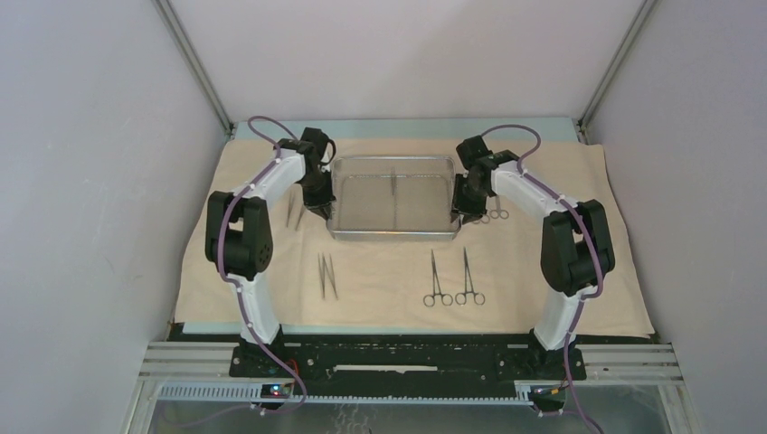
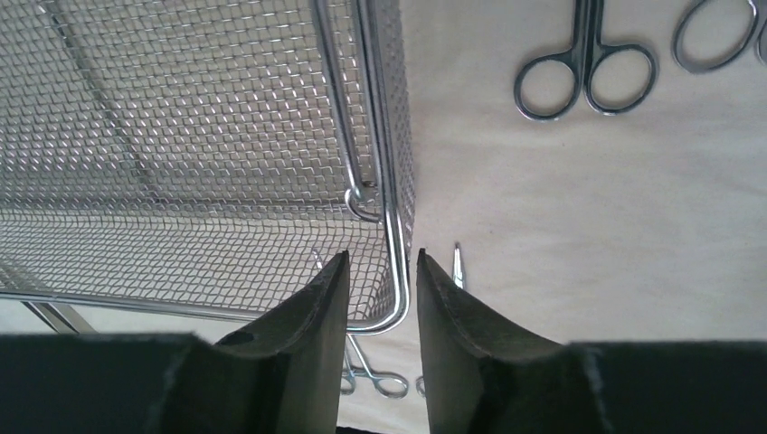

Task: Open and lay out the surgical kit
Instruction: Adjust the medical item in the container.

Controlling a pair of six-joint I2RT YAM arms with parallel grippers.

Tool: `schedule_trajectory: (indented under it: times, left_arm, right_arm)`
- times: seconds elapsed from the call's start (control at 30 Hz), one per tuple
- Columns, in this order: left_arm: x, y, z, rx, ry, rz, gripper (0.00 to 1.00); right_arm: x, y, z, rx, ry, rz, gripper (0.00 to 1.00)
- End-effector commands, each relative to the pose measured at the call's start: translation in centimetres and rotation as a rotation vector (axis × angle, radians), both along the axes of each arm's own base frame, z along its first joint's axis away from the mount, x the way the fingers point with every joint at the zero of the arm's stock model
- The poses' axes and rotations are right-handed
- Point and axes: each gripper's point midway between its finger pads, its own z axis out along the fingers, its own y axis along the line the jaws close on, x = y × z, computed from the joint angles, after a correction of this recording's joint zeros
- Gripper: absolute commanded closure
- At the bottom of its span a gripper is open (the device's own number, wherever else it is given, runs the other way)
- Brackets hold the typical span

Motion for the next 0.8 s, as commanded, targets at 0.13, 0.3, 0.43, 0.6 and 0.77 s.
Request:
schedule_trajectory:
  times: [0.13,0.3,0.43,0.6,0.77]
  left_arm:
    - [1.0,0.2,-0.4,0.019,-0.049,0.002,0.87]
    - [1.2,0.3,0.7,0.019,-0.080,-0.003,0.73]
    - [1.8,0.2,2.1,0.012,-0.118,-0.007,0.60]
    - [2.1,0.3,3.6,0.009,-0.165,-0.008,0.48]
    - [2.1,-0.1,4.6,-0.025,-0.221,0.003,0.42]
  right_arm:
    - [2.1,0.0,4.2,-0.038,-0.161,-0.024,0.47]
    - [2.2,-0.1,6.6,-0.085,-0.224,-0.017,0.42]
    - [2.9,0.7,8.5,-0.122,-0.285,0.003,0.41]
    - [5.0,3.1,9.6,-0.139,-0.347,0.043,0.41]
    - [7.9,6.6,8.9,-0.126,-0.362,0.085,0.45]
